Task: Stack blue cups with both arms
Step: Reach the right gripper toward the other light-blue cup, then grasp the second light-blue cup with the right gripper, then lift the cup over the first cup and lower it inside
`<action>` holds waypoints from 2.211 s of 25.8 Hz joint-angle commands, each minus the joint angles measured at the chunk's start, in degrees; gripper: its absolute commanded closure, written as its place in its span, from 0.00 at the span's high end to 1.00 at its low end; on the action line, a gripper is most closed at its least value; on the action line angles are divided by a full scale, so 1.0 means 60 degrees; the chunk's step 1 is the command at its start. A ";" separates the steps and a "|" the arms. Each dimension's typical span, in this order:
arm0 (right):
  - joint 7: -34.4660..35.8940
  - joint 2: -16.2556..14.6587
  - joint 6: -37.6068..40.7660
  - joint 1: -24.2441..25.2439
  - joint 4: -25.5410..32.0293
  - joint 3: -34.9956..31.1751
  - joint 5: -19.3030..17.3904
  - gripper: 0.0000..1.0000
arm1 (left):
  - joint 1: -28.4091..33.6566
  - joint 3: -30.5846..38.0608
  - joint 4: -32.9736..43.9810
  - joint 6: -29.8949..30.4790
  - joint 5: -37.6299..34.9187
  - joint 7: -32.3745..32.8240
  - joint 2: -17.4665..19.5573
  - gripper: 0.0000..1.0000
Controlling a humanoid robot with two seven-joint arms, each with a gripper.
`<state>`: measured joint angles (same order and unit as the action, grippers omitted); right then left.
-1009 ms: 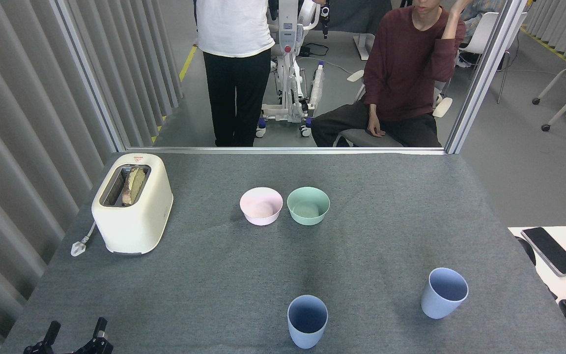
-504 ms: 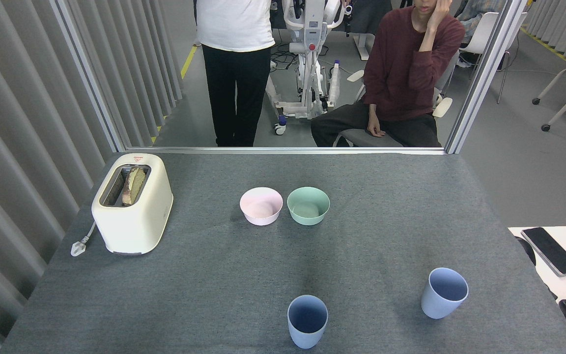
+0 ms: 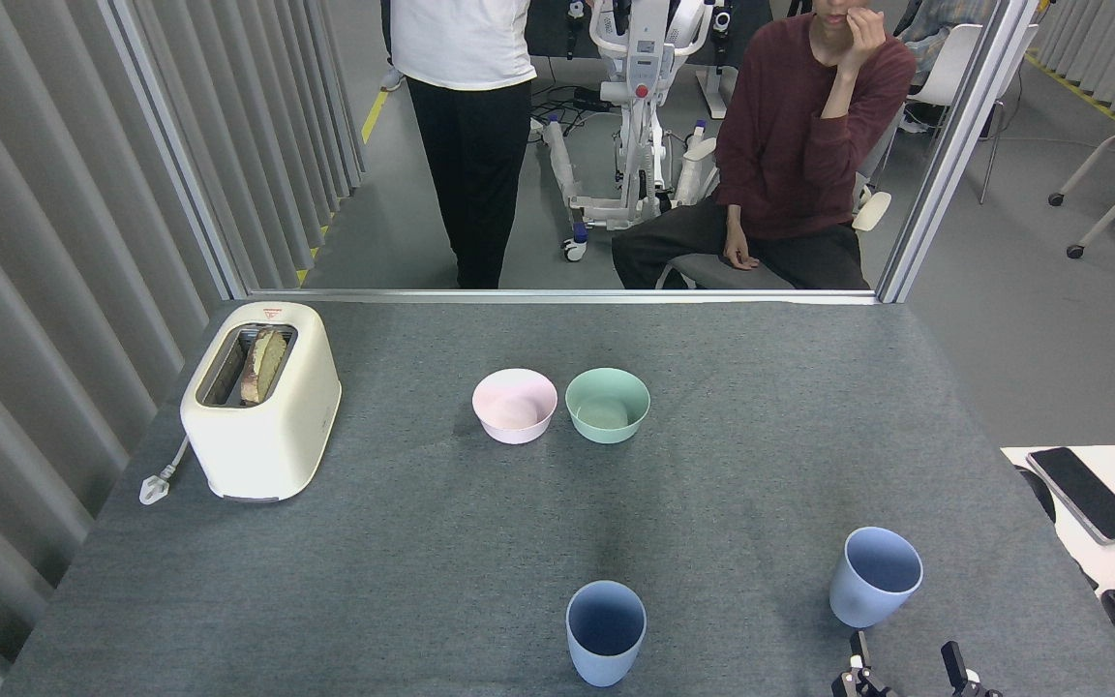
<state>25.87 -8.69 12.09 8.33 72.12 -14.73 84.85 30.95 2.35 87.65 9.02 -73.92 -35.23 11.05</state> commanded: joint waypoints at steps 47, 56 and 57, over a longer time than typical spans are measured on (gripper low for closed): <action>-0.1733 0.1082 0.2410 -0.0421 0.3948 0.4008 0.1796 0.52 | -0.0017 0.0005 -0.0003 -0.0023 -0.0102 -0.0032 -0.0303 1.00; -0.1938 0.1448 0.2307 -0.0143 0.3684 0.4052 0.2192 0.57 | -0.0046 0.0005 -0.0062 -0.0023 -0.0102 -0.0047 -0.0303 1.00; -0.1997 0.1448 0.2292 -0.0143 0.3669 0.4037 0.2192 0.57 | -0.0046 0.0005 -0.0062 -0.0023 -0.0102 -0.0047 -0.0318 1.00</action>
<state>14.69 -0.09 26.31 7.20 94.68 9.58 97.82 30.78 2.37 87.38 8.86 -74.53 -35.48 9.27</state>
